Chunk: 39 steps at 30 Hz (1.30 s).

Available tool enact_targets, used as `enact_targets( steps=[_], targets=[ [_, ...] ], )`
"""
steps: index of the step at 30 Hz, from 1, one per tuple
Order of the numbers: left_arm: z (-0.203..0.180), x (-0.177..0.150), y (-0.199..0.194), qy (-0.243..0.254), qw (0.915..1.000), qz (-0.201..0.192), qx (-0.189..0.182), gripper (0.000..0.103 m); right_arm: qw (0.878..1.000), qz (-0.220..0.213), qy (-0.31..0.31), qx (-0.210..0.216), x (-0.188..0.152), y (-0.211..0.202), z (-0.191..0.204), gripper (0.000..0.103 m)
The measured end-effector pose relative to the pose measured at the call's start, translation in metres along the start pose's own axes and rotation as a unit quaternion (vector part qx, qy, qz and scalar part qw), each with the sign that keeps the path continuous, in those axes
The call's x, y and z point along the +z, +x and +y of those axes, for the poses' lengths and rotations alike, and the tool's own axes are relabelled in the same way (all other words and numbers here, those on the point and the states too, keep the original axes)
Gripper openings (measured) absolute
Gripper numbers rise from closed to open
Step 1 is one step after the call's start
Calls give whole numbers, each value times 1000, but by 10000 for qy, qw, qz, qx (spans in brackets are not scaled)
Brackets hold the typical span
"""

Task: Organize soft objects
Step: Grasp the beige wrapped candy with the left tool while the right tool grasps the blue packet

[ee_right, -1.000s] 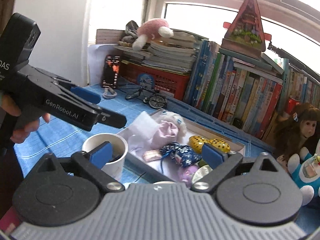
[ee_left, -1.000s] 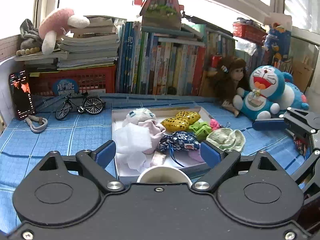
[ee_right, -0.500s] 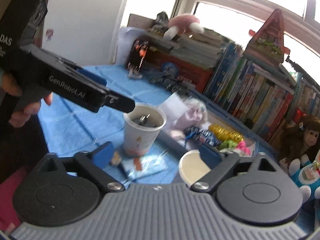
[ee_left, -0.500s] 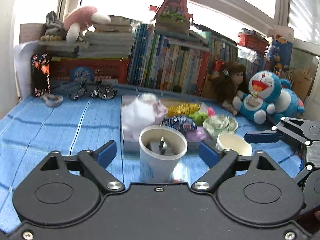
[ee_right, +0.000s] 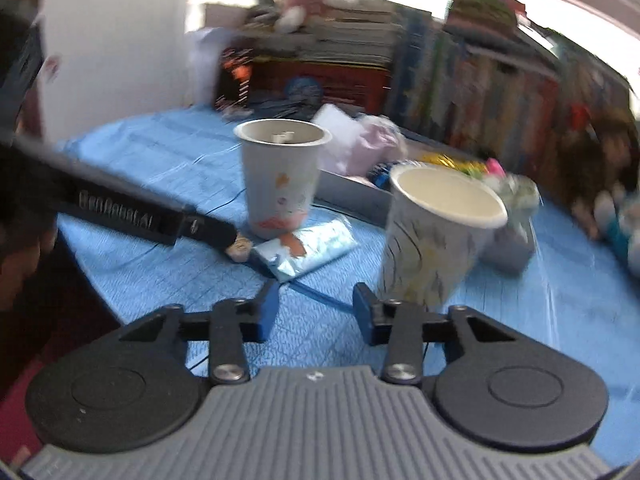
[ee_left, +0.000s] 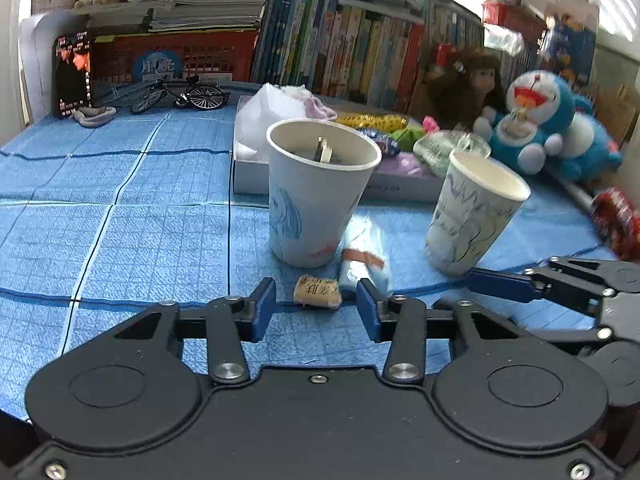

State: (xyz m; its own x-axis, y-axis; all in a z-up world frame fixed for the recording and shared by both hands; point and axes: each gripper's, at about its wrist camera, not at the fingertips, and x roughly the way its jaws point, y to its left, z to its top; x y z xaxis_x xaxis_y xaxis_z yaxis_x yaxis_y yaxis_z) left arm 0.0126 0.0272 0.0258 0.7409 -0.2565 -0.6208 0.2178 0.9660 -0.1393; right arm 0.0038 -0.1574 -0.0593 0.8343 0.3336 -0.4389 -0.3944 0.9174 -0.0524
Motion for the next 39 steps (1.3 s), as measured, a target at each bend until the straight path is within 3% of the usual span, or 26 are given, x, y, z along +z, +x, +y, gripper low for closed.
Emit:
enact_targets(
  steps=[5,8,11,19,23,28,33,37,39],
  targets=[
    [-9,-5,15,204,9997,41,111,41,9994,-140,327,36,-8,-4,-6,40],
    [-9,-5,21,152,9998,58,118,26,9995,-246,216,-13,-9,-6,0,43],
    [-7,-4,21,49,9999,24,160,26,9988,-285,401,-14,-9,-2,2,55],
    [26,-4,12,-373,9977,-81,558,26,9952,-552,782,-226,-5,17,19,73],
    [45,-3,8,-589,9951,-133,783,26,9942,-564,875,-271,2,33,29,78],
    [58,-3,6,-733,9932,-159,885,26,9904,-570,1028,-725,10,53,41,83],
    [57,-4,7,-726,9936,-169,853,26,9910,-245,1149,-645,15,68,42,83],
    [52,-4,8,-726,9942,-158,775,26,9917,-292,1057,-669,10,64,39,56],
    [47,-5,9,-692,9947,-153,739,26,9923,-318,1056,-559,6,60,34,56]
  ],
)
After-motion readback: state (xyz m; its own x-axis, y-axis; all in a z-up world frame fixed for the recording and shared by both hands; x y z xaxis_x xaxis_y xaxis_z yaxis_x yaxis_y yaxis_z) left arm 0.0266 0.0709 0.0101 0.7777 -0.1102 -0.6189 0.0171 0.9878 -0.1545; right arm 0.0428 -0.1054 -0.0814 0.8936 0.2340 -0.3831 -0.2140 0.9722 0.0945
